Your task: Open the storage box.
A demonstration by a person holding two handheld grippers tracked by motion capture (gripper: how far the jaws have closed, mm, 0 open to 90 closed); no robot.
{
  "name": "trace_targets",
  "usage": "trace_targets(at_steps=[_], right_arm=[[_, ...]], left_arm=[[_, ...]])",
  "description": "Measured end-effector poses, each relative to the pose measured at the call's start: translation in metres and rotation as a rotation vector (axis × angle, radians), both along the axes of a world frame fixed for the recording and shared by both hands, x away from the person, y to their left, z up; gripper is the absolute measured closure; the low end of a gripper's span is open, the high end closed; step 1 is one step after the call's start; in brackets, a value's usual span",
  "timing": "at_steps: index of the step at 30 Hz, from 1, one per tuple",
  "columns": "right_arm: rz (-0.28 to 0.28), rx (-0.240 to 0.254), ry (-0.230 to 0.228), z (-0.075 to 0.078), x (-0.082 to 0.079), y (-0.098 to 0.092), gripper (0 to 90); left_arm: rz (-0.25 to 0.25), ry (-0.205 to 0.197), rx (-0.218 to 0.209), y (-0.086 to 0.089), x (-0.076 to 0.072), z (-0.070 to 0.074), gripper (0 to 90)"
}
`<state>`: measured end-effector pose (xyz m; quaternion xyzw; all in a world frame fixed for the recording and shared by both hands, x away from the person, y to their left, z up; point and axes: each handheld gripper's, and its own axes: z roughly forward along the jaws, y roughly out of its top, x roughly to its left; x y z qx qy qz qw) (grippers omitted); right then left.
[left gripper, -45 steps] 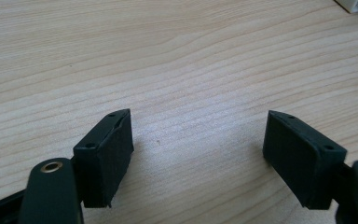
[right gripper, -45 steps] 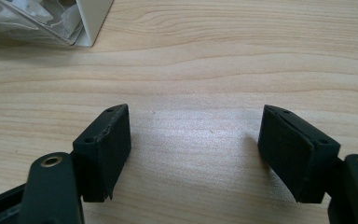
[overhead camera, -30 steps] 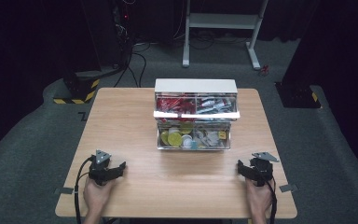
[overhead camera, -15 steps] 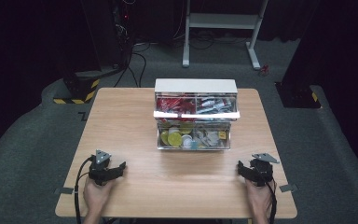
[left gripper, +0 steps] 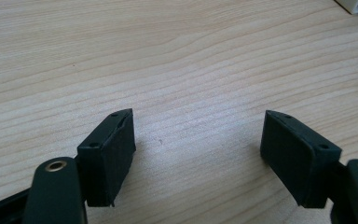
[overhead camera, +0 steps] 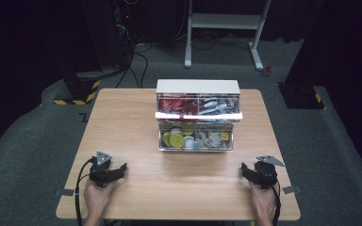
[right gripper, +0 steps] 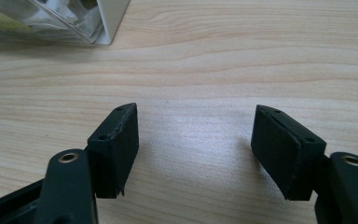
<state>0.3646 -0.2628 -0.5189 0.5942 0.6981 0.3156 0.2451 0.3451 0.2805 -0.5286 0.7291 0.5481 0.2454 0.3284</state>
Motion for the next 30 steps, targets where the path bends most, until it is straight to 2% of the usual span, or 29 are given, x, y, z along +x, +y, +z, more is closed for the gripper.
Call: trace_targets(at_steps=[7,10,12,13,15,16,19,21,23,27,30], right_arm=[[0.005,0.014,-0.03,0.003,-0.003,-0.001,30.7],[-0.007,0.041,-0.052,0.01,-0.006,-0.001,29.9],[-0.006,0.036,-0.057,0.01,-0.006,-0.001,29.5],[-0.032,0.042,-0.072,0.013,-0.007,0.001,27.0],[-0.031,0.045,-0.076,0.014,-0.007,0.001,26.8],[-0.021,0.073,-0.084,0.014,-0.007,0.002,25.1],[-0.013,0.089,-0.081,0.015,-0.006,0.002,23.1],[-0.012,0.096,-0.061,0.017,-0.005,0.002,21.0],[-0.008,0.086,-0.05,0.019,-0.004,0.001,20.1],[0.008,0.099,-0.048,0.022,-0.004,-0.002,17.8],[0.034,0.082,-0.055,0.025,-0.005,0.0,18.2]], left_arm=[[-0.002,0.002,0.001,0.0,0.0,0.0,26.5],[-0.003,0.002,0.001,0.0,0.0,0.0,26.4],[-0.003,0.002,0.001,0.0,0.0,0.0,26.4],[-0.003,0.002,0.001,0.0,0.0,0.0,26.4],[-0.003,0.002,0.001,0.0,0.0,0.0,26.4],[-0.003,0.002,0.001,0.0,0.0,0.0,26.4],[-0.003,0.002,0.001,0.0,0.0,0.0,26.4],[-0.003,0.002,0.001,0.0,0.0,0.0,26.4],[-0.003,0.002,0.001,0.0,0.0,0.0,26.4],[-0.002,0.002,0.001,0.0,0.0,0.0,26.4],[-0.003,0.002,0.001,0.0,0.0,0.0,26.4]])
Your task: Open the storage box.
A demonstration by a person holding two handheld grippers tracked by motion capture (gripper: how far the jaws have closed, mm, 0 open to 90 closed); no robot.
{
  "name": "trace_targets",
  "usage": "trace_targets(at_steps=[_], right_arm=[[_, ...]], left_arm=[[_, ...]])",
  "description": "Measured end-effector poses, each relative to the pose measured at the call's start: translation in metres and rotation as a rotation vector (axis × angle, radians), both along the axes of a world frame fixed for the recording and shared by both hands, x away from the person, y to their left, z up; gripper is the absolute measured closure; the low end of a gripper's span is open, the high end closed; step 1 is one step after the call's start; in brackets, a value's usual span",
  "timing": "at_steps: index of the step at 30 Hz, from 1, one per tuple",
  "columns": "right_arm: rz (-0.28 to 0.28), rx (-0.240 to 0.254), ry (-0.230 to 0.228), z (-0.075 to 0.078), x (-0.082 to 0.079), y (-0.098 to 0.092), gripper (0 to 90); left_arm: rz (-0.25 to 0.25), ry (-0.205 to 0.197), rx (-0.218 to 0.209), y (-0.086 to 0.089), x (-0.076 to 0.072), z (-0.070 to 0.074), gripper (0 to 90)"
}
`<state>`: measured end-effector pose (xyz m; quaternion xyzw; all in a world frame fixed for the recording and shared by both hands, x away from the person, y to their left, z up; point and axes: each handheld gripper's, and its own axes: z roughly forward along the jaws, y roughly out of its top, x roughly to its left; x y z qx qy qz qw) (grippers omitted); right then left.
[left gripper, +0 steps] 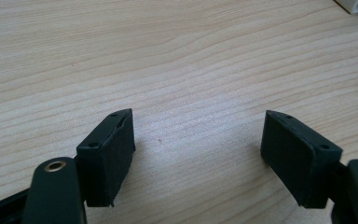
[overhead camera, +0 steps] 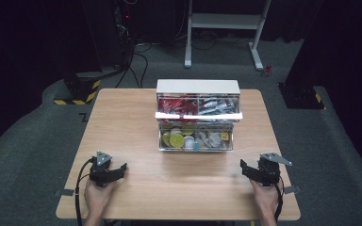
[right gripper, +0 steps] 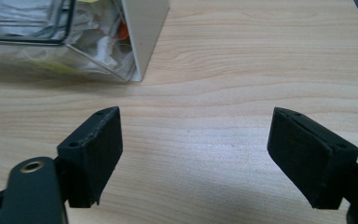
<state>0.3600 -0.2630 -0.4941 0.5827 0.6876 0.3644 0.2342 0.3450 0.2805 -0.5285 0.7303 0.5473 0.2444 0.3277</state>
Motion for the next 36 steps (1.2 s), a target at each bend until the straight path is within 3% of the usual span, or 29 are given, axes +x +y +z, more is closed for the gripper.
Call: trace_targets(at_steps=[13,17,36], right_arm=[[0.037,0.027,-0.031,0.007,-0.002,0.002,22.2],[0.06,-0.004,-0.051,0.013,-0.003,0.008,25.4],[0.105,0.003,-0.105,0.039,0.003,0.018,26.0]], left_arm=[[-0.002,0.002,0.001,-0.001,0.0,0.0,25.6],[-0.002,0.002,0.002,-0.001,0.0,0.0,24.6],[-0.032,0.017,0.007,-0.003,0.001,-0.001,15.7]])
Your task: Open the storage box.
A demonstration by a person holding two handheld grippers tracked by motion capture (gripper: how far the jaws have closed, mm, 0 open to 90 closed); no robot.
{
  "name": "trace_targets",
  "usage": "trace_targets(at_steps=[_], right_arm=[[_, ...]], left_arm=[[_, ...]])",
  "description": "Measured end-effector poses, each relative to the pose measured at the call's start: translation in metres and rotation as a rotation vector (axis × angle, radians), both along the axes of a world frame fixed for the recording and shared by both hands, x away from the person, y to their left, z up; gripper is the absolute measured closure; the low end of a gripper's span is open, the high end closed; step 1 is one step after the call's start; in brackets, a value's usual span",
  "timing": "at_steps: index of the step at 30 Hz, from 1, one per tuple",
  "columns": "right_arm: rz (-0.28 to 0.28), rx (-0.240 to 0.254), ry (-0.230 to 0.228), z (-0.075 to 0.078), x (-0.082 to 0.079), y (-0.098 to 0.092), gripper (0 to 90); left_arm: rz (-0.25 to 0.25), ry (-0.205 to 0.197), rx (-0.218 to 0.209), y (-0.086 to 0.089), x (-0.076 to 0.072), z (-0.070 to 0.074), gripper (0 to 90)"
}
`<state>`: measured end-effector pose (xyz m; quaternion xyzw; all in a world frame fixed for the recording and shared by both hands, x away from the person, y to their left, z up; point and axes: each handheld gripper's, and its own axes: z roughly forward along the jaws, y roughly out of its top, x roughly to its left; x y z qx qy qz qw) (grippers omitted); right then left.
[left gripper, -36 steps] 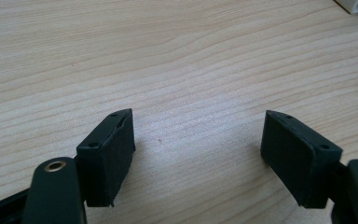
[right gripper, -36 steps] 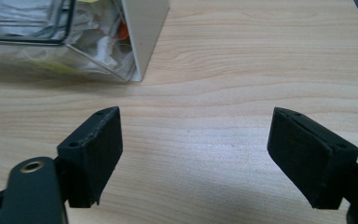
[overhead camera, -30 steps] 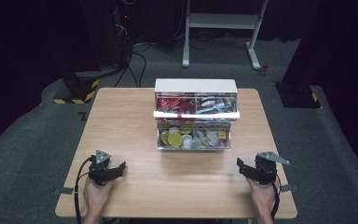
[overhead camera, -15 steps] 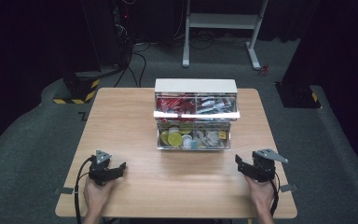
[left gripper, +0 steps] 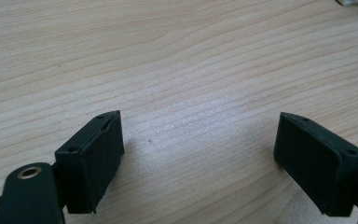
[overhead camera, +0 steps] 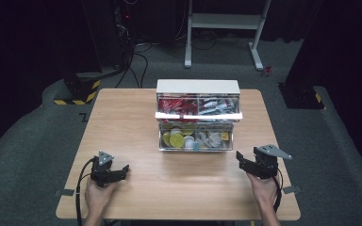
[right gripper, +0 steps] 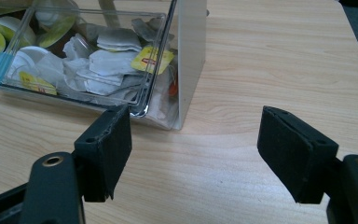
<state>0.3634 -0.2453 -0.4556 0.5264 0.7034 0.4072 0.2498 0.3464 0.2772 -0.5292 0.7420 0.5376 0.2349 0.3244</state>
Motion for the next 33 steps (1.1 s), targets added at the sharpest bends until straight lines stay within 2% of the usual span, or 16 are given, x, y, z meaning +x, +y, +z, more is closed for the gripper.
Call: trace_targets(at_steps=[5,9,13,20,33], right_arm=[[0.004,0.013,-0.01,0.006,0.002,0.001,24.9],[0.021,0.046,-0.009,0.015,0.004,0.003,22.7],[0.033,0.04,-0.032,0.025,0.006,0.007,20.1],[0.069,0.043,-0.042,0.038,0.011,0.012,14.8],[0.088,0.016,-0.078,0.052,0.018,0.025,13.3]], left_arm=[[-0.003,0.0,0.002,0.0,0.0,0.0,15.2],[-0.002,-0.002,0.002,0.0,0.0,0.0,15.2],[-0.002,-0.002,0.002,0.0,0.0,0.0,15.2],[-0.004,-0.001,0.004,0.0,0.0,0.0,15.2],[-0.004,-0.002,0.004,0.0,0.0,0.0,15.3]])
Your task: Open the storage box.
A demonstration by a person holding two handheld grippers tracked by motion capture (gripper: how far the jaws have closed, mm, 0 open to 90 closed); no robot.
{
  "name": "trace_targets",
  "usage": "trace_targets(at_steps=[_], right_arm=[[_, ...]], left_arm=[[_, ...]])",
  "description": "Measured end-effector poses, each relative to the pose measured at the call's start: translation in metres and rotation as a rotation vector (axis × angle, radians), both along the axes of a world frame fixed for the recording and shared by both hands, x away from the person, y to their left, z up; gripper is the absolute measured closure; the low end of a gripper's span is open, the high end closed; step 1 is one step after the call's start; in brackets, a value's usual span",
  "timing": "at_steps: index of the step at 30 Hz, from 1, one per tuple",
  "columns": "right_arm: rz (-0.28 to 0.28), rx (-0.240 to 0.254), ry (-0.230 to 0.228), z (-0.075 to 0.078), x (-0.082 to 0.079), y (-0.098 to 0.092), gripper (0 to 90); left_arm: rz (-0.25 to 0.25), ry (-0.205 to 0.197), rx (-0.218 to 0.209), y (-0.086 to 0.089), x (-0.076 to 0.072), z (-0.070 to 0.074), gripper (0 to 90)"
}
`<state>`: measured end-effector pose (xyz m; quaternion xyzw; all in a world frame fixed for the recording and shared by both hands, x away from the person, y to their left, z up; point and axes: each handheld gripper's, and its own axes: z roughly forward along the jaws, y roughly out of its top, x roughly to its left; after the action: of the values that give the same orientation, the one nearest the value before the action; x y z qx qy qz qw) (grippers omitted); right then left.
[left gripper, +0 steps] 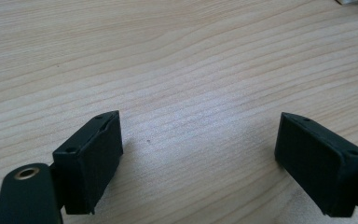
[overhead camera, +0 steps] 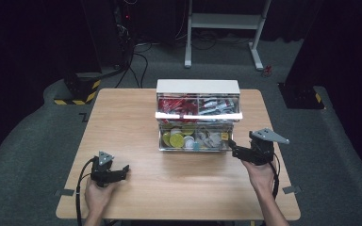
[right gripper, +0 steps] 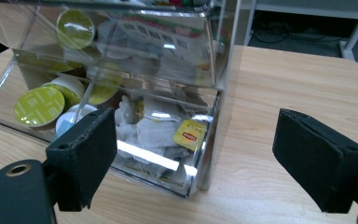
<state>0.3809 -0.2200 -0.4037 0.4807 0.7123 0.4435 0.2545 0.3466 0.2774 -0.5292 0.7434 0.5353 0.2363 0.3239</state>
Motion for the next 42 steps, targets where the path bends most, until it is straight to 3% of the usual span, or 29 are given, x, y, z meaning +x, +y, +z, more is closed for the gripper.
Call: trace_targets(at_steps=[11,22,42], right_arm=[[0.023,0.004,-0.018,0.011,0.007,0.009,13.4],[0.027,-0.059,-0.02,0.02,0.016,0.02,15.3],[0.021,-0.059,-0.031,0.036,0.028,0.03,16.5]], left_arm=[[0.0,0.003,-0.004,0.0,0.0,0.0,15.7],[0.003,0.001,-0.008,0.0,0.0,0.0,15.9],[0.004,0.001,-0.009,0.0,0.0,0.0,16.6]])
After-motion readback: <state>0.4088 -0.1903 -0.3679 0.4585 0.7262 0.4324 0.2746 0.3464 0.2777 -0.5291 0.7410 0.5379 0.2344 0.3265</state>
